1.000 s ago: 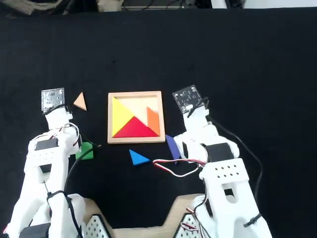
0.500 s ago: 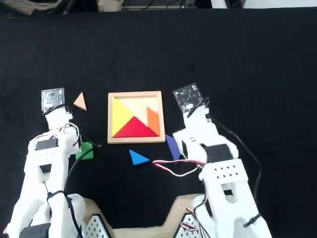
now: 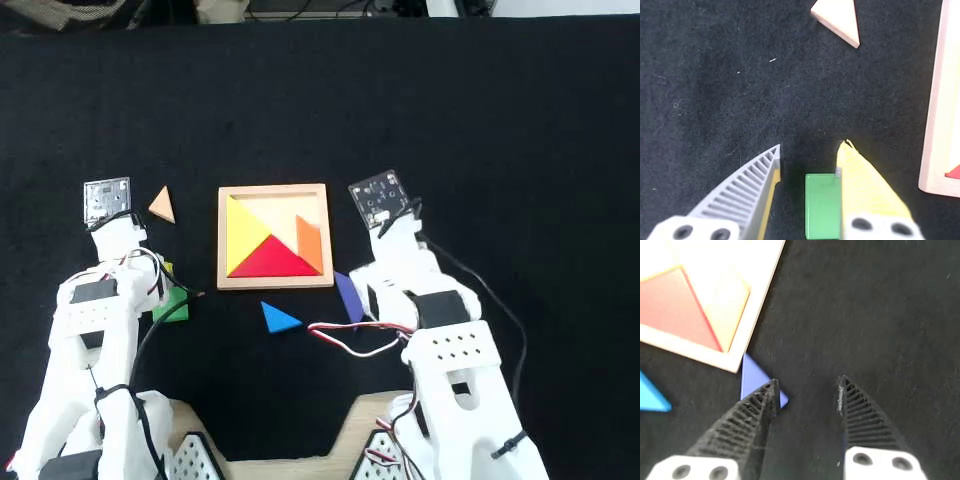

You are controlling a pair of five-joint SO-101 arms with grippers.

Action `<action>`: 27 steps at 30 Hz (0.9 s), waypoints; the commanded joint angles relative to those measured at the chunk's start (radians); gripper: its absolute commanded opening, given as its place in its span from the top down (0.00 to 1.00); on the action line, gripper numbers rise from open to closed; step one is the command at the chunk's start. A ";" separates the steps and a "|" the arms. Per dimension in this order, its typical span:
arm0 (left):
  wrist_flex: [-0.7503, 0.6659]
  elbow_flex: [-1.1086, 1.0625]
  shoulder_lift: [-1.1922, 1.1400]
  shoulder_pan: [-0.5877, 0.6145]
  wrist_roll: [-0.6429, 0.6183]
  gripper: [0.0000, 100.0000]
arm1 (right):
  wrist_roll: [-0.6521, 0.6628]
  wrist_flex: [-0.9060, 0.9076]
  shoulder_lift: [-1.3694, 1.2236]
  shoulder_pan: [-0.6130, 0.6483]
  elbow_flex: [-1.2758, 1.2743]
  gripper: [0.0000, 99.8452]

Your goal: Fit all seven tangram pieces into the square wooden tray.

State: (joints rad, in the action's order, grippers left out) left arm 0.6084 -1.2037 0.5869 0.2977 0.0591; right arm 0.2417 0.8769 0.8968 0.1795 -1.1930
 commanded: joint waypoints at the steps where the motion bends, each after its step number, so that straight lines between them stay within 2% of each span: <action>1: -0.009 0.013 0.011 -0.007 0.003 0.81 | 0.002 0.029 -0.004 -0.008 0.071 0.81; 8: -0.011 0.012 0.011 -0.007 0.003 0.81 | -0.011 0.057 -0.002 -0.002 0.076 0.81; 14: -0.015 0.001 0.014 -0.012 0.003 0.81 | -0.011 0.196 0.002 0.132 0.159 0.80; 22: -0.015 0.002 0.011 -0.012 0.003 0.81 | -0.014 0.210 -0.005 0.072 0.182 0.80; 27: -0.015 0.002 0.011 -0.012 0.003 0.81 | -0.011 0.325 -0.007 0.069 0.278 0.80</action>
State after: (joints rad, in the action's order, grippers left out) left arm 0.6068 -1.2114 0.5869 0.2977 0.0591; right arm 0.2371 1.1577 0.8968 0.2670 -1.0027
